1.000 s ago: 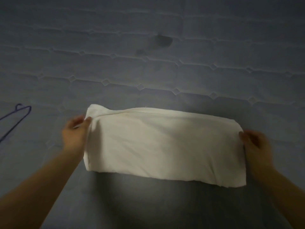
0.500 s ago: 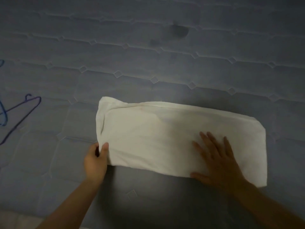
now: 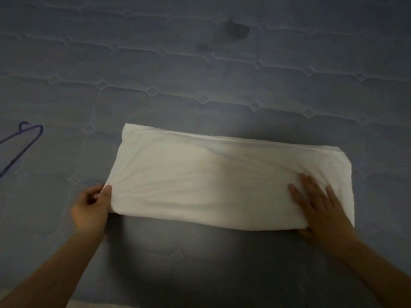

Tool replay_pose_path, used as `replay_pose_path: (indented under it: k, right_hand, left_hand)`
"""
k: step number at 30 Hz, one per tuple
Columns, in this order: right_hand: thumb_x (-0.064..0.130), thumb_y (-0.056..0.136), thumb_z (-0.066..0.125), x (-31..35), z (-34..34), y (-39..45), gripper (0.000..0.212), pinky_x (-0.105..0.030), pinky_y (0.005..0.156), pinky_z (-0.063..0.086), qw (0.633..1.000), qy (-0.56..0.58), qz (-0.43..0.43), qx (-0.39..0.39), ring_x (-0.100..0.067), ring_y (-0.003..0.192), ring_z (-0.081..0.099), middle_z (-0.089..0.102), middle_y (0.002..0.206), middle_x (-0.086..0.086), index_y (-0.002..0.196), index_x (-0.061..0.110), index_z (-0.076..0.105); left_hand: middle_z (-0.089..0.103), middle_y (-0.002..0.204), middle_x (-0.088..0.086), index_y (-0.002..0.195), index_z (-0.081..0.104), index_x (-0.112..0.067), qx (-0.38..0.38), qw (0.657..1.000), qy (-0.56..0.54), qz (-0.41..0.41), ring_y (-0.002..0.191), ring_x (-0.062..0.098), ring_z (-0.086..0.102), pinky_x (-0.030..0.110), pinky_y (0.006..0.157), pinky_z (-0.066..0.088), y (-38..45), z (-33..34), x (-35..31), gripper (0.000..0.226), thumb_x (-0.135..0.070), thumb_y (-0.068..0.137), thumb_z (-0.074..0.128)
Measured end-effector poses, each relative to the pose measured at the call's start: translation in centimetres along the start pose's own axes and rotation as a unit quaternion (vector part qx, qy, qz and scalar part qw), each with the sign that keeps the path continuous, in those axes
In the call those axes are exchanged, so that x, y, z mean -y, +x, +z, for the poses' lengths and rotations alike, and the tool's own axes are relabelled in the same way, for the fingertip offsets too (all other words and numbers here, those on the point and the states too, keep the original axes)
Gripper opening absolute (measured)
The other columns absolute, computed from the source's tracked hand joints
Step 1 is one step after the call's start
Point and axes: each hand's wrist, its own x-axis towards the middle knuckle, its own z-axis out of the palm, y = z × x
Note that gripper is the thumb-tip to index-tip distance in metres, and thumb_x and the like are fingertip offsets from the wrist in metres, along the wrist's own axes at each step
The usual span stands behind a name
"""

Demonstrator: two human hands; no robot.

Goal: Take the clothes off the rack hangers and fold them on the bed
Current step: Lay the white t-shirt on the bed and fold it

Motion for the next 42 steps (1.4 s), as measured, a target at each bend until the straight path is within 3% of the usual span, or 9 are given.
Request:
replay_pose_path:
  k: [7,10,12,15,23,27,30,35,42]
  right_hand:
    - [0.075,0.081,0.014,-0.3,-1.0,-2.2,0.088,-0.051,0.114,0.006,1.000,-0.007,0.025,0.001,-0.034,0.143,0.013,0.016,0.155,-0.016,0.147,0.018,0.022]
    - [0.055,0.095,0.016,3.7,-1.8,-2.9,0.060,-0.036,0.084,0.052,0.994,0.063,-0.057,-0.073,-0.023,0.100,0.064,0.059,0.118,-0.007,0.118,0.019,0.058]
    - [0.042,0.100,0.014,7.0,-1.3,-2.6,0.062,-0.018,0.046,0.046,0.987,0.126,-0.085,-0.045,-0.008,0.055,0.063,0.065,0.069,0.008,0.072,0.029,0.067]
    - [0.046,0.096,0.030,12.0,-0.2,-1.8,0.050,-0.018,0.052,0.042,0.968,0.249,0.009,0.025,-0.003,0.055,0.058,0.061,0.062,0.012,0.064,0.025,0.061]
    - [0.013,0.085,0.067,17.4,-2.1,2.6,0.008,-0.033,0.085,0.051,0.354,0.829,0.433,0.018,-0.012,0.089,0.060,0.065,0.092,0.003,0.091,0.016,0.063]
    - [0.011,0.079,0.073,18.6,-2.6,3.8,0.029,-0.026,0.081,0.049,0.185,0.855,0.483,-0.016,-0.011,0.087,0.063,0.068,0.096,0.002,0.105,0.014,0.063]
    - [0.008,0.078,0.073,18.9,-3.1,4.5,0.038,-0.025,0.072,0.050,0.146,0.864,0.482,-0.009,-0.016,0.092,0.063,0.068,0.107,-0.002,0.114,0.014,0.061]
    - [0.005,0.075,0.073,19.1,-4.4,4.1,0.042,-0.025,0.066,0.053,0.108,0.868,0.482,-0.055,-0.020,0.094,0.066,0.069,0.109,-0.007,0.115,0.009,0.061]
    - [0.014,0.076,0.074,14.0,-11.2,4.3,0.018,-0.025,0.071,0.049,0.193,0.857,0.451,-0.158,-0.016,0.090,0.063,0.068,0.096,0.000,0.092,0.013,0.066]
  left_hand:
    - [0.061,0.106,0.010,0.108,0.062,-0.016,0.023,0.984,0.087,0.151,0.099,0.028,0.058,0.048,0.094,0.046,0.0,1.1,-3.1,0.027,-0.024,0.084,0.069]
    - [0.058,0.103,-0.008,0.102,0.064,-0.021,0.120,0.927,0.121,0.334,0.098,0.004,0.053,0.035,0.093,0.043,-1.5,4.0,-6.2,0.026,-0.023,0.078,0.076]
    - [0.059,0.117,-0.001,0.107,0.065,-0.021,0.193,0.884,0.175,0.388,0.110,0.013,0.050,0.024,0.099,0.033,-3.1,6.7,-8.8,0.037,-0.038,0.075,0.074]
    - [0.051,0.135,0.004,0.121,0.061,-0.020,0.266,0.808,0.254,0.461,0.123,0.026,0.044,0.025,0.103,0.028,-5.2,11.0,-12.1,0.063,-0.057,0.070,0.059]
    - [0.049,0.132,0.007,0.136,0.040,-0.024,0.391,0.720,0.438,0.370,0.119,0.027,0.049,0.035,0.100,0.041,-6.8,19.4,-16.3,0.077,-0.035,0.070,0.078]
    - [0.055,0.127,0.008,0.126,0.048,-0.014,0.446,0.694,0.466,0.319,0.113,0.025,0.053,0.023,0.087,0.039,-6.7,20.5,-17.1,0.054,-0.023,0.078,0.071]
    - [0.058,0.126,0.013,0.121,0.058,-0.009,0.493,0.669,0.476,0.288,0.115,0.029,0.054,0.024,0.087,0.039,-7.1,20.7,-17.7,0.033,-0.020,0.091,0.057]
    - [0.057,0.053,0.004,0.058,0.053,-0.015,0.465,0.776,0.373,0.207,0.055,0.025,0.052,0.025,0.053,0.040,-7.1,19.7,-19.0,0.028,-0.025,0.084,0.058]
    - [0.043,0.054,0.000,0.064,0.052,-0.017,0.423,0.862,0.236,0.152,0.043,0.015,0.036,0.011,0.032,0.022,-6.6,15.6,-25.7,0.018,-0.012,0.079,0.060]
